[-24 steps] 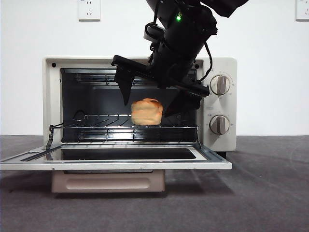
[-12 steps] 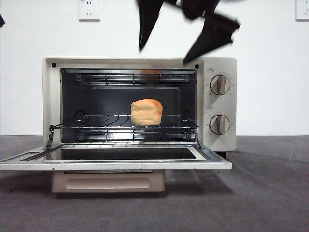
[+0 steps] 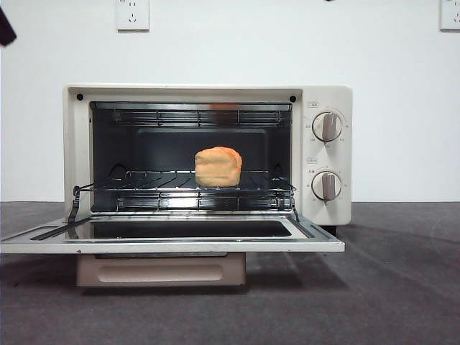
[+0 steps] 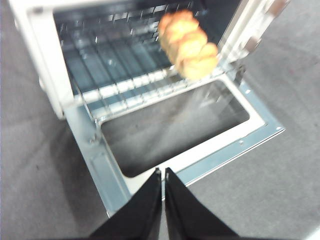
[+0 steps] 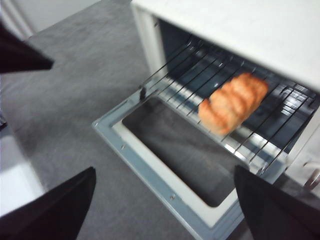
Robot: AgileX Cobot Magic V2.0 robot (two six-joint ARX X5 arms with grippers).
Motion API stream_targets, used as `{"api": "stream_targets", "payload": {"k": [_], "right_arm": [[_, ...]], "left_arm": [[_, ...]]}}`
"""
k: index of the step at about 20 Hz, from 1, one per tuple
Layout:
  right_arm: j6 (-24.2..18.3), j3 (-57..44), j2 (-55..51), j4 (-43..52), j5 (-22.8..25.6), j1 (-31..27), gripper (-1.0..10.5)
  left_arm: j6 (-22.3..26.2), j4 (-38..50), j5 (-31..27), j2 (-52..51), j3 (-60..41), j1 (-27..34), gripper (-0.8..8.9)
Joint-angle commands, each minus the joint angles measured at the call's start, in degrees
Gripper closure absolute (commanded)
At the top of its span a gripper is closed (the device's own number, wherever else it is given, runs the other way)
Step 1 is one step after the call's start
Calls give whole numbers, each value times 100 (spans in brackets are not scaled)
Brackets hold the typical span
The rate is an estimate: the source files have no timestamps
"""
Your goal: The left arm flap open the oven, the right arm pick bread and place it into oven, the left arm flap close the oven
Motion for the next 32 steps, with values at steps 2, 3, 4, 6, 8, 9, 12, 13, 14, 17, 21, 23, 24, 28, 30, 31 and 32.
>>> {"api": "stream_targets", "payload": {"k": [2, 3, 4, 6, 8, 9, 12, 13, 14, 17, 21, 23, 24, 28, 30, 31, 32], "right_arm": [[-35, -472, -411, 48, -9, 37, 519], [-39, -531, -511, 50, -4, 35, 519], [-39, -538, -570, 50, 7, 35, 519], [-39, -535, -638, 72, 4, 37, 519], [-37, -535, -654, 72, 4, 37, 519], [-33, -535, -654, 68, 4, 37, 519], [0, -535, -654, 48, -9, 37, 519], [0, -535, -658, 9, -13, 37, 519], [0, -535, -660, -44, -13, 37, 519], [2, -535, -660, -90, -13, 37, 519], [0, -535, -658, -79, -13, 37, 519], [0, -535, -658, -81, -13, 37, 519], [0, -535, -658, -79, -11, 37, 519], [-2, -535, -649, 11, -7, 37, 519], [-2, -535, -649, 9, 0, 37, 519], [-2, -535, -649, 9, 0, 37, 519], [-2, -535, -649, 9, 0, 37, 519]], "left_arm": [[-107, 125, -13, 26, -133, -7, 798], [-107, 131, -13, 26, -140, -7, 798], [-107, 160, -13, 28, -140, -7, 798], [-109, 229, -15, 28, -140, -4, 798], [-109, 238, -15, 33, -151, 0, 798], [-109, 271, -13, 42, -177, 13, 798], [-162, 756, 4, 44, -474, 343, 800], [-219, 883, 111, 66, -579, 546, 800], [-254, 992, 302, 101, -673, 772, 800], [-319, 1447, 966, 407, -1012, 1543, 800], [-313, 1891, 1834, 1204, -1204, 2470, 800], [-258, 1978, 1987, 1729, -1211, 2728, 800], [-201, 2068, 2092, 1985, -1211, 2776, 800], [-122, 2494, 2120, 3014, -1211, 2765, 799], [-118, 2715, 2120, 3381, -1211, 2763, 799], [-120, 2848, 2118, 3536, -1211, 2763, 799], [-122, 2938, 2120, 3639, -1211, 2763, 799]]}}
